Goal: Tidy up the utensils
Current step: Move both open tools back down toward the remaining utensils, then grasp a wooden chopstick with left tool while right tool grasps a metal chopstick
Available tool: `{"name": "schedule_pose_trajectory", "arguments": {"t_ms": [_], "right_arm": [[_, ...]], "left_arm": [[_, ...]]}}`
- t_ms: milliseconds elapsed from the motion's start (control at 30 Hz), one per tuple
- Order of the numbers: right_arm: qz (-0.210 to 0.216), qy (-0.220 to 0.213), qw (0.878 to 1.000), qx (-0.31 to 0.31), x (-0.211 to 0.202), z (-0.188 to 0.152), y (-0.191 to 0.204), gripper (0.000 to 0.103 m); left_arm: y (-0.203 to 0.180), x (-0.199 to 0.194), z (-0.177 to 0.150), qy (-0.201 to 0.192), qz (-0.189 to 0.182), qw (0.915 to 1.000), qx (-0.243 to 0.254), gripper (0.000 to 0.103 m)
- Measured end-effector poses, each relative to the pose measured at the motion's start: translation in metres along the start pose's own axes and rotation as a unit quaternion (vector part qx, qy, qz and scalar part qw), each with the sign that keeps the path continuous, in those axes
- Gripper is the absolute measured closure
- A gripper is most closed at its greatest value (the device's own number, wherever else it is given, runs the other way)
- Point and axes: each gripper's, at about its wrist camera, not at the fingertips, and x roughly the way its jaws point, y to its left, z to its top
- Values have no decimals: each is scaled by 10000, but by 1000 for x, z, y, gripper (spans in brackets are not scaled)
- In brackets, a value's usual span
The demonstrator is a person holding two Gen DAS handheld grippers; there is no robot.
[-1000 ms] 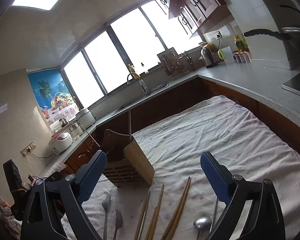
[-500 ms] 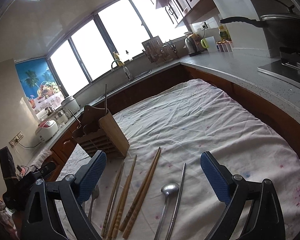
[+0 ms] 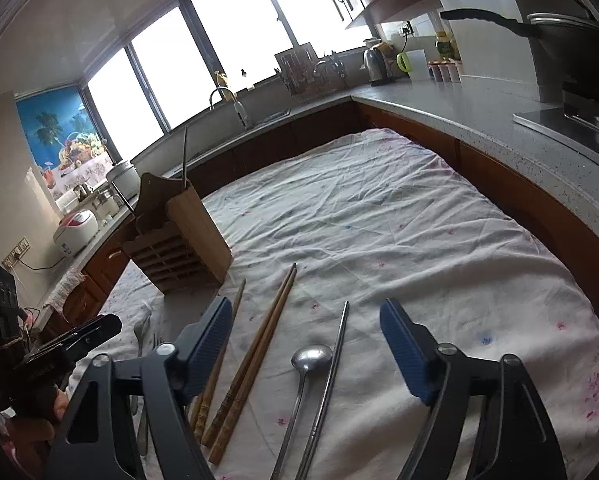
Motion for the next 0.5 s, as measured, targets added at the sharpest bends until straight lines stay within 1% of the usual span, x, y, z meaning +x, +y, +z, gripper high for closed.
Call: {"name": "schedule_pose_trajectory", "arguments": {"t_ms": [33, 67, 100, 133, 200, 267, 367, 500], "right_arm": [[-32, 78, 10000, -10, 4, -1, -1, 41], [-62, 166, 9998, -16, 9, -2, -2, 47], [-88, 250, 9996, -25, 13, -3, -2, 53], [-117, 339, 9994, -34, 18, -4, -3, 56], [-172, 520, 9985, -49, 27, -7, -5, 68], [-211, 661, 9976, -51, 35, -9, -7, 72], [-269, 808, 9963, -65, 44, -12, -9, 74], [-330, 975, 9947, -74, 54, -15, -13, 77]], "left_arm": [[-2, 4, 1, 82, -49, 9999, 37, 35], [-3, 9, 3, 183, -99, 9998, 71, 40], [-6, 14, 3, 287, -148, 9994, 111, 43], [-8, 19, 4, 371, -186, 9990, 152, 47], [-15, 32, 6, 592, -203, 9976, 285, 51], [-20, 45, 7, 800, -209, 9957, 410, 63], [-27, 67, 10, 1117, -204, 9921, 525, 72], [-32, 91, 11, 1384, -232, 9885, 562, 79]]}}
